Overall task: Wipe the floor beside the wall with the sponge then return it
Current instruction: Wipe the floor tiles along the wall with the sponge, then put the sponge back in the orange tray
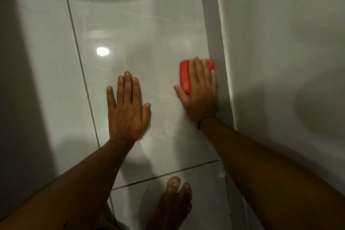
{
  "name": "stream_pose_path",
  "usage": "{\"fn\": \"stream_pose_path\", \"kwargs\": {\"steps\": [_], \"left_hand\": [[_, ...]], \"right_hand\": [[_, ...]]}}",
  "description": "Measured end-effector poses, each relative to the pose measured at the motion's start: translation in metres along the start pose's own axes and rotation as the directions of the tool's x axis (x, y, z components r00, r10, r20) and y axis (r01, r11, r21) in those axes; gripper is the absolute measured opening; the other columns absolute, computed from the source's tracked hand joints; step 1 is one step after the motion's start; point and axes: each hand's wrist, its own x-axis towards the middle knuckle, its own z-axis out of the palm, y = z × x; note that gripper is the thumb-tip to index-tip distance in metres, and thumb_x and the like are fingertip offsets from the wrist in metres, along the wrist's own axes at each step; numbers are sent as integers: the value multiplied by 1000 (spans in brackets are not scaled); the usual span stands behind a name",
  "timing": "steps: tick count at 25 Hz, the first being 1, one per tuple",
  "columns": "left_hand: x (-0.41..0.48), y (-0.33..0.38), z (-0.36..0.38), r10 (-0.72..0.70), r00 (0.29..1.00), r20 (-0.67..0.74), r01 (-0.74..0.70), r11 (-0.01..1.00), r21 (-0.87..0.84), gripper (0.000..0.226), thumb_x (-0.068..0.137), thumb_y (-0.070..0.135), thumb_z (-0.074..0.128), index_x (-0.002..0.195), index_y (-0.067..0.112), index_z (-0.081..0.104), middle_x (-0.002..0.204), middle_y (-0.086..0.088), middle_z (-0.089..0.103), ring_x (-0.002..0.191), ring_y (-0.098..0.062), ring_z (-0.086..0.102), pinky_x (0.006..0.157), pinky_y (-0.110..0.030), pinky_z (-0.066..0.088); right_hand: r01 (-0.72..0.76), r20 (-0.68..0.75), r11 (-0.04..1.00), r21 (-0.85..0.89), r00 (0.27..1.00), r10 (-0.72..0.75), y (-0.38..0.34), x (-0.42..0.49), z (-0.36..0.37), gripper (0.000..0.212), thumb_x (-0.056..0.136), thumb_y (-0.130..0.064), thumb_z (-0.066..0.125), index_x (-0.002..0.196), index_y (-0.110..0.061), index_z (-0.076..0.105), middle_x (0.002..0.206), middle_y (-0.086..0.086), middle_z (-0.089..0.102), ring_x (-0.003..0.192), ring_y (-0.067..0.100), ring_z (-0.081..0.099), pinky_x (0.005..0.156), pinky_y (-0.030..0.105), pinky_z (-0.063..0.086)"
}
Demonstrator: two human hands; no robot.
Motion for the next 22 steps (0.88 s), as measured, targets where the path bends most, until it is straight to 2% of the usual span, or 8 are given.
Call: {"fn": "stream_pose_path", "kwargs": {"steps": [4,6,9,12,14,17,20,22], "left_hand": [[-1,0,-1,-8,1000,1,8,1000,-8,82,106,48,24,171,6,-2,182,-19,-5,169,-34,-5,135,-63,5],[0,0,1,-1,1000,-14,1,1000,-12,82,106,48,25,172,6,-2,182,-19,-5,169,-34,-5,135,-63,4],[0,-2,1,0,1000,-5,0,1000,-6,82,106,47,25,172,6,-2,182,-19,-5,169,-33,-5,135,-61,2],[1,3,-9,-10,997,71,10,1000,0,82,107,48,24,171,5,-1,182,-20,-6,169,-35,-7,135,-62,2],[0,3,-30,-13,992,124,14,1000,-10,81,108,49,22,171,4,0,181,-20,-6,169,-35,-7,136,-62,5],[0,1,-89,30,993,113,-33,999,22,80,108,49,19,171,3,3,181,-20,-3,169,-35,-3,136,-60,8],[10,5,-166,41,995,94,-47,997,62,80,108,52,13,171,5,-1,181,-19,-8,169,-34,-5,137,-58,7],[20,12,-216,18,997,69,-22,998,52,79,109,51,15,171,5,-1,181,-18,-8,169,-34,-6,137,-58,6]], "right_hand": [[-60,115,998,18,992,57,13,-117,-1,94,94,-68,52,166,-17,20,172,11,27,160,33,22,128,56,21],[-60,124,998,-6,991,60,15,-131,-1,92,95,-70,48,165,-16,22,171,12,30,159,35,25,127,57,23],[36,94,998,-50,995,-31,13,-77,-1,83,100,-66,42,162,-12,33,169,14,35,156,36,32,126,54,26],[109,35,991,-74,994,-107,7,11,-9,70,105,-54,39,160,-11,38,166,13,41,155,35,36,126,52,28],[85,64,996,16,994,-86,-1,39,-20,60,108,-44,40,160,-12,39,166,10,41,157,32,33,128,49,25],[-34,88,981,191,996,18,-14,30,-57,51,108,-24,54,156,-9,44,163,12,45,156,33,33,129,48,23],[-78,118,967,244,992,50,-42,16,-120,53,109,-24,55,158,-11,41,165,8,44,158,30,29,129,50,27],[-58,112,960,273,993,28,-68,25,-168,56,109,-26,56,160,-14,38,166,7,42,159,29,27,128,52,29]]}}
